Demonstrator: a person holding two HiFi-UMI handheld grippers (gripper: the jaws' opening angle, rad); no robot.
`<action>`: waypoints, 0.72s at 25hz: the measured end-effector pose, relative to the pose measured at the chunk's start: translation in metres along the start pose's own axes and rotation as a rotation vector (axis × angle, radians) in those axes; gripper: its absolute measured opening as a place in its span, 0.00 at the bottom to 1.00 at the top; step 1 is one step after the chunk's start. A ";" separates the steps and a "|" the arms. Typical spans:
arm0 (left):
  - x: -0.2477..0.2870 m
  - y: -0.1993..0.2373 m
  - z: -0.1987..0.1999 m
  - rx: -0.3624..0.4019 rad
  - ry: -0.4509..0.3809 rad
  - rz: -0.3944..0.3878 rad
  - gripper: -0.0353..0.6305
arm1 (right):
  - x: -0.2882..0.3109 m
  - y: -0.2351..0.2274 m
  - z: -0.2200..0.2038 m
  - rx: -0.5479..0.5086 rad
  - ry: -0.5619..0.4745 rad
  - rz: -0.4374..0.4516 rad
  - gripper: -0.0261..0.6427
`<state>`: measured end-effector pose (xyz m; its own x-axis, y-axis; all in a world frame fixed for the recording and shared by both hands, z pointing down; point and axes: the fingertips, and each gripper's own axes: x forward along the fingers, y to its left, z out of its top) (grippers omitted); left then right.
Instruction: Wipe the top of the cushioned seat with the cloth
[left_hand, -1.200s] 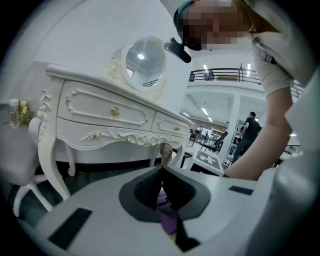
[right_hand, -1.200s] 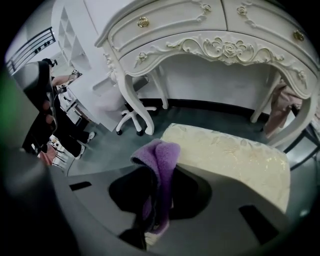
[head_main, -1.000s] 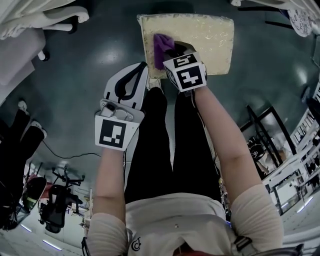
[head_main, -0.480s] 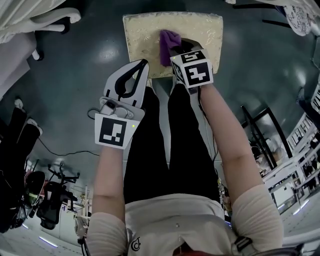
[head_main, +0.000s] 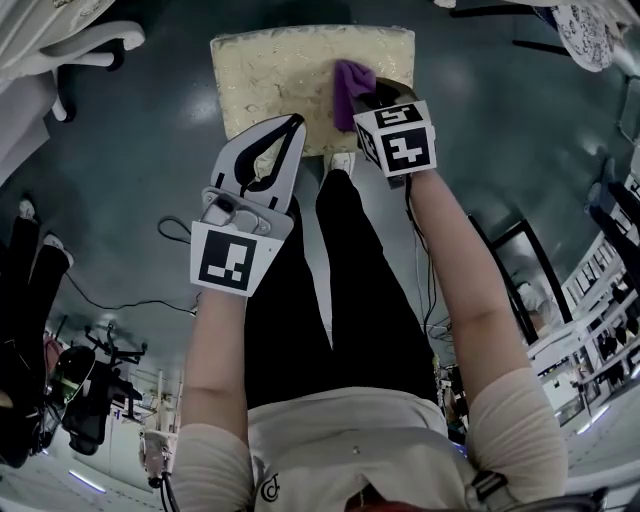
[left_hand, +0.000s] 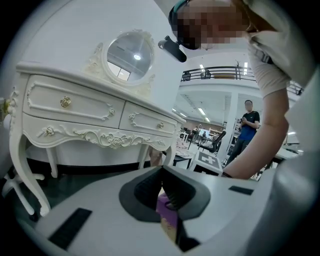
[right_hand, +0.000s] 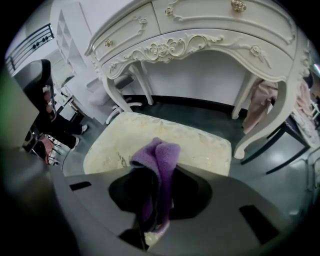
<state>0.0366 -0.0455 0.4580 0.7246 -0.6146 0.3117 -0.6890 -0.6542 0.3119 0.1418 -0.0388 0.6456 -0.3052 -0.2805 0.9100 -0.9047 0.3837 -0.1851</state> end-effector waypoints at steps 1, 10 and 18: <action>0.004 -0.004 0.000 0.004 0.002 -0.006 0.07 | -0.002 -0.006 -0.003 -0.005 0.002 -0.003 0.17; 0.028 -0.036 -0.003 0.021 0.014 -0.021 0.07 | -0.020 -0.058 -0.026 0.000 0.021 -0.039 0.17; 0.031 -0.049 -0.007 0.035 0.030 -0.027 0.07 | -0.030 -0.093 -0.043 0.067 0.061 -0.140 0.17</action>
<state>0.0929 -0.0294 0.4590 0.7421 -0.5831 0.3305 -0.6677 -0.6858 0.2894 0.2479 -0.0283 0.6517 -0.1584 -0.2722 0.9491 -0.9554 0.2848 -0.0777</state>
